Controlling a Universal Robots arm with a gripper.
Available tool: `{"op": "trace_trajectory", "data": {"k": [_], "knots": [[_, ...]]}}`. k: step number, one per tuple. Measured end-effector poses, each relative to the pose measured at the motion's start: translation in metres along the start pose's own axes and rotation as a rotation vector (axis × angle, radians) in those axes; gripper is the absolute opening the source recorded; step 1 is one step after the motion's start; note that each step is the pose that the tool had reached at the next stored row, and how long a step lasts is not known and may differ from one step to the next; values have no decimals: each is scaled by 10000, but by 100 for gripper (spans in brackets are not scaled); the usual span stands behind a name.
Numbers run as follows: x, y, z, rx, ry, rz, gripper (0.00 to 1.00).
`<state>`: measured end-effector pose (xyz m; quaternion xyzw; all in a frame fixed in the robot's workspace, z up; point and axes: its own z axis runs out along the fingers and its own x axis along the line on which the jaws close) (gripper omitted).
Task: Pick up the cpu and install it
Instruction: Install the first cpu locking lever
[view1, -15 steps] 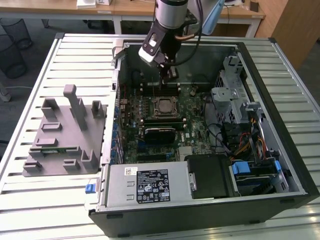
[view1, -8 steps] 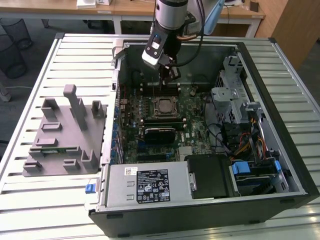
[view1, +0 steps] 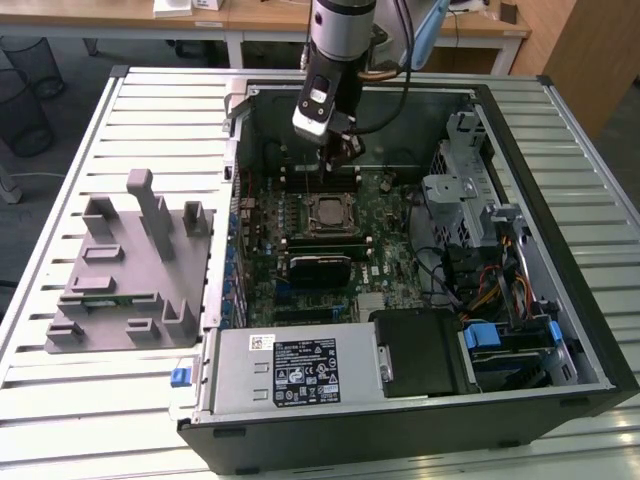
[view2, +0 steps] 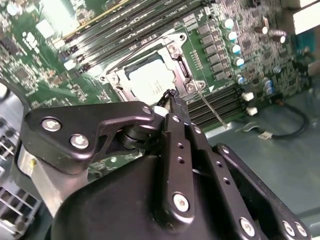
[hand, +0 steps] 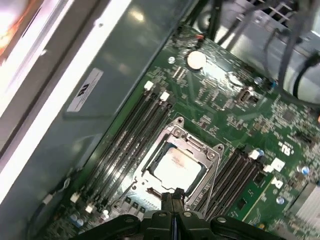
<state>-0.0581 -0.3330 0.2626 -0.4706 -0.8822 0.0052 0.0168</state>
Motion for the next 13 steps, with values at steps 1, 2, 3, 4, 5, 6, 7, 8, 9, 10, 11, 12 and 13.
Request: {"op": "trace_trajectory", "data": {"k": [1,2,3,4,5,6,7,8,9,10,11,12,13], "knots": [[0,0,1,6,-5,-179,11],[0,0,2,10,-9,-360,11],[0,0,3,14,-14,-538,11],[0,0,4,18,-18,-729,11],[0,0,4,23,-23,-908,11],[0,0,4,27,-27,-1074,11],[0,0,5,31,-31,-1242,11],[0,0,7,35,-35,-1421,11],[0,0,9,39,-39,-1603,11],[0,0,11,44,-44,-1781,11],[0,0,12,49,-49,-1978,11],[0,0,14,54,-54,-2157,11],[0,0,17,58,-58,-2337,11]]}}
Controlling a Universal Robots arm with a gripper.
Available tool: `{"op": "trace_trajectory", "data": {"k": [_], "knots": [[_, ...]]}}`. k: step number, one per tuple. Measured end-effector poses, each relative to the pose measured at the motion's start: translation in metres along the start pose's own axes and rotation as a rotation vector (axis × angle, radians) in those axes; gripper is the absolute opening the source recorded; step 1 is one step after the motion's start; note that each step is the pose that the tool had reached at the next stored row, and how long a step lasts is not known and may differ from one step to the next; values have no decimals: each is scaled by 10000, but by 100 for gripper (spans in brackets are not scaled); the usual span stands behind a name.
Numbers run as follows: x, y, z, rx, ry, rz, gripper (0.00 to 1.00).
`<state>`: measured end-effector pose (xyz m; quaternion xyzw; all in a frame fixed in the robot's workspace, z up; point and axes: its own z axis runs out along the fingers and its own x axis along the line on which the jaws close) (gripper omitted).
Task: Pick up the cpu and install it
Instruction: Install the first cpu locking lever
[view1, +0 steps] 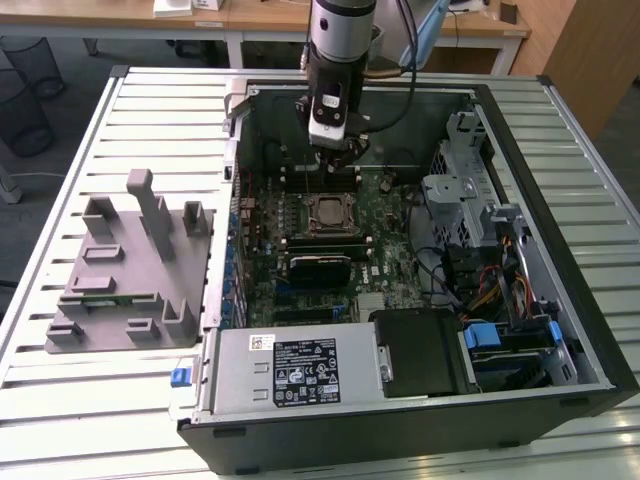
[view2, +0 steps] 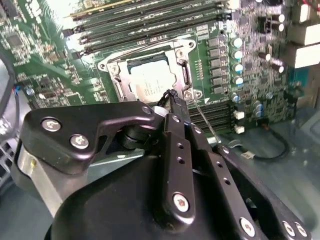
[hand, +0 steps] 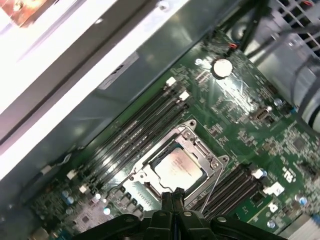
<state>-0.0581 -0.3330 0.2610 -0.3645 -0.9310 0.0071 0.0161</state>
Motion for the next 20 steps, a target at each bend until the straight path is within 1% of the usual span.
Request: {"op": "trace_trajectory", "data": {"k": [7,10,11,12,14,15,20], "knots": [[0,0,11,33,-32,-1273,11],[0,0,12,27,-31,-1762,11],[0,0,13,7,-17,-1883,11],[0,0,14,-53,28,-1989,11],[0,0,15,-217,152,-2155,11],[0,0,16,-254,182,-2263,11],[-1,1,29,-231,179,-3146,11]]}}
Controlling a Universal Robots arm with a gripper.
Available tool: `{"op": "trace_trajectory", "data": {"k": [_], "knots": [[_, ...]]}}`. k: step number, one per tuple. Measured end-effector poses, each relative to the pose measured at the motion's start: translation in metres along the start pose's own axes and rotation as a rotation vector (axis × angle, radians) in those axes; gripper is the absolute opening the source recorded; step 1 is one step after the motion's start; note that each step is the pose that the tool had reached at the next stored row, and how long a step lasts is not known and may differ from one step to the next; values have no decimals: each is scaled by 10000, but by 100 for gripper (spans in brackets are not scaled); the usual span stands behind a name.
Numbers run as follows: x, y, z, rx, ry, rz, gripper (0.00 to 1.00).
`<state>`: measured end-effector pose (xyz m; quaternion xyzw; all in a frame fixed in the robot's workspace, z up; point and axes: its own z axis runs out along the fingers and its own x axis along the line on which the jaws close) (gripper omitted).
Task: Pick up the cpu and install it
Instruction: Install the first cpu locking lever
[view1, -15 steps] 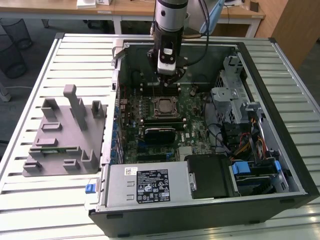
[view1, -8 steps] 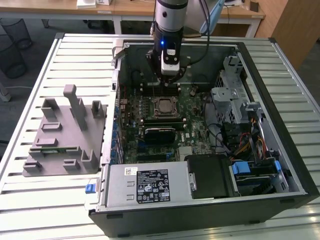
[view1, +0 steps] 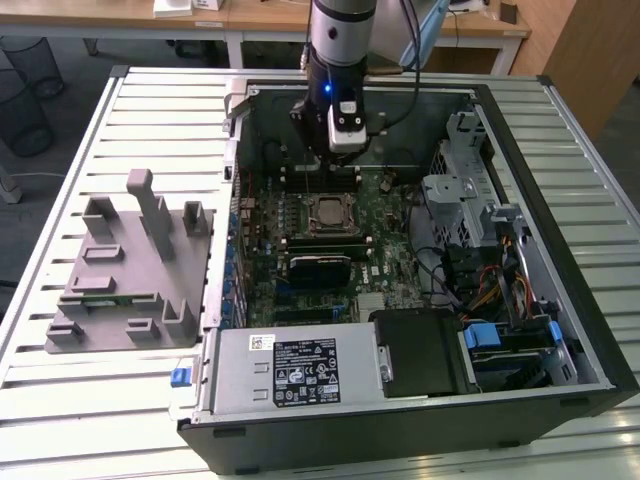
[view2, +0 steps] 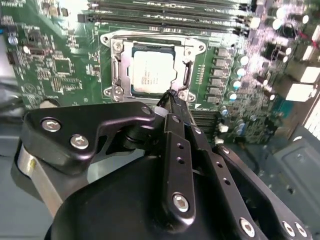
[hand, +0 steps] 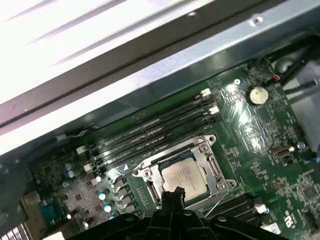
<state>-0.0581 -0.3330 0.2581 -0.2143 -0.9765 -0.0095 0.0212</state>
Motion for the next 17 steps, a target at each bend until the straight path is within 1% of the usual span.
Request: {"op": "trace_trajectory", "data": {"k": [15,17], "knots": [[-2,0,46,123,22,-2721,11],[-2,-1,47,136,23,-3019,11]]}}
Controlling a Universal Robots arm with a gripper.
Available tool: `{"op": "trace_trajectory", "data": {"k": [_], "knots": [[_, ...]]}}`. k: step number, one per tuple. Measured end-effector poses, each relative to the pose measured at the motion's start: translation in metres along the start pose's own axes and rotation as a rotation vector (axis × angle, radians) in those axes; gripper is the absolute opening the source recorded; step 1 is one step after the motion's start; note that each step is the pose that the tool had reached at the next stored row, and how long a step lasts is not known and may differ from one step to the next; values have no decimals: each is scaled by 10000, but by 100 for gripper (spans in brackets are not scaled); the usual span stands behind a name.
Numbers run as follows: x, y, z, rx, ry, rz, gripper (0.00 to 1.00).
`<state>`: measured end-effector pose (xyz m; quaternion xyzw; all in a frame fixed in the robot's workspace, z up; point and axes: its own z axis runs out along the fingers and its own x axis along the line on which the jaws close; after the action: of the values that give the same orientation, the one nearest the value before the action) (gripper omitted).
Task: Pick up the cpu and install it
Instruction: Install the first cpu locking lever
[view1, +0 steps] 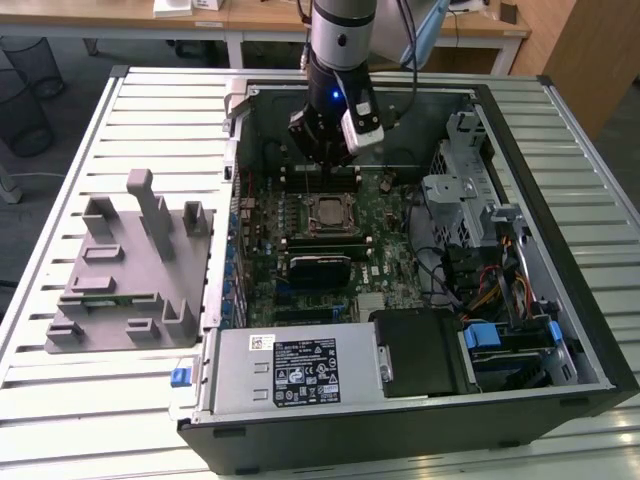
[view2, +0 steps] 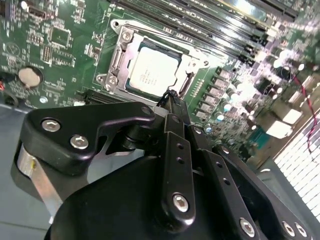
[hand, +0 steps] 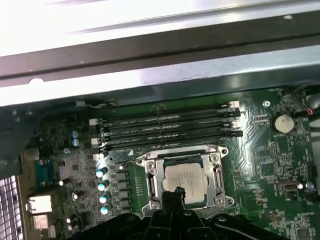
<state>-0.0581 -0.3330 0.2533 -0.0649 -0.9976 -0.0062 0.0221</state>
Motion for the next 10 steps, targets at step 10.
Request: {"op": "trace_trajectory", "data": {"k": [10], "knots": [[88,-12,14,-66,-172,-465,11]]}}
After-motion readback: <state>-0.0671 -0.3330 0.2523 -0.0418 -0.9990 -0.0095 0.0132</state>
